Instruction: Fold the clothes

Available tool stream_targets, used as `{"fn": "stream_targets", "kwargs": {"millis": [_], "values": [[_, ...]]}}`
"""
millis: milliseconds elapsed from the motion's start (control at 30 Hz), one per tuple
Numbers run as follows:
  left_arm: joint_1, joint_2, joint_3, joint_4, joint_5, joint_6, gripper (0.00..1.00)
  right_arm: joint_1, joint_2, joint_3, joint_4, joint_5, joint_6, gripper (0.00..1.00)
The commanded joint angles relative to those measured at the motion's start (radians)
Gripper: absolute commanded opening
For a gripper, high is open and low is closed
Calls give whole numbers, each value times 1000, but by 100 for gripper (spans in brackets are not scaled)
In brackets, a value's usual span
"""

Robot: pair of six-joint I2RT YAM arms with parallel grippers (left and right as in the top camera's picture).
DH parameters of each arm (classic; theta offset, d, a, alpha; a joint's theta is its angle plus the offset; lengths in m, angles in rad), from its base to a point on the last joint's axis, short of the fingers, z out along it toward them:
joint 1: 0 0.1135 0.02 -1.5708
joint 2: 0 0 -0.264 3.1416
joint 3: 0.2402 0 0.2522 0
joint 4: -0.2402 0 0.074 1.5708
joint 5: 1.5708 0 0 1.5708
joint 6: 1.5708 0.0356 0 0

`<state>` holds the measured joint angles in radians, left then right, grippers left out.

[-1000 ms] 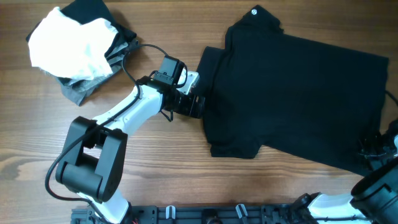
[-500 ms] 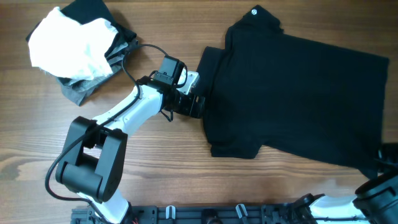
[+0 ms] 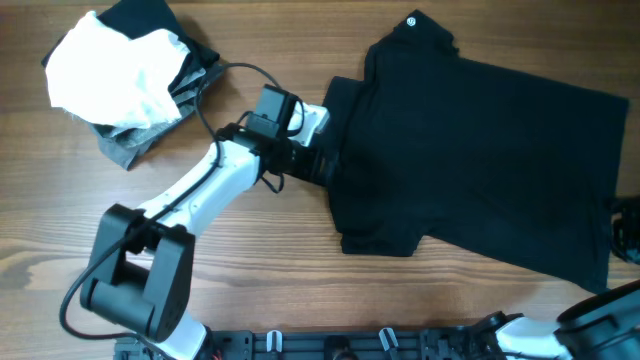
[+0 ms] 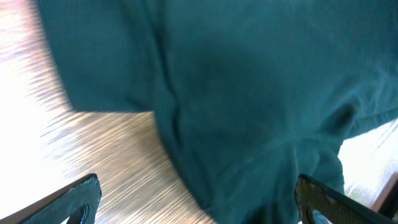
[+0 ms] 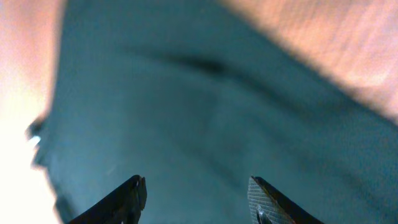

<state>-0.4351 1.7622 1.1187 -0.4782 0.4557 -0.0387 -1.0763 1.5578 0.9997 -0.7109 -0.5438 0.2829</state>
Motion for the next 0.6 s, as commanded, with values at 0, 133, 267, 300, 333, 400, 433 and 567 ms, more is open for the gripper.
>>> {"fn": "stream_targets", "kwargs": {"millis": [0, 133, 267, 300, 333, 400, 433, 567], "values": [[-67, 98, 3, 14, 34, -7, 98, 88, -106, 16, -41, -134, -71, 59], [-100, 154, 3, 24, 13, -84, 81, 203, -126, 15, -100, -119, -92, 60], [-77, 168, 3, 80, -158, -262, 58, 289, -126, 13, -113, -4, -103, 61], [-72, 169, 3, 98, -185, -291, 64, 306, -126, 13, -114, 6, -104, 62], [-71, 175, 3, 120, -183, -298, 65, 322, -125, 13, -114, 6, -104, 62], [-73, 205, 3, 150, -161, -315, 64, 337, -125, 13, -112, 8, -104, 62], [-73, 224, 3, 153, -157, -328, 58, 338, -125, 13, -114, 23, -103, 62], [-73, 239, 4, 203, -104, -344, 27, 338, -125, 13, -119, 32, -99, 62]]}}
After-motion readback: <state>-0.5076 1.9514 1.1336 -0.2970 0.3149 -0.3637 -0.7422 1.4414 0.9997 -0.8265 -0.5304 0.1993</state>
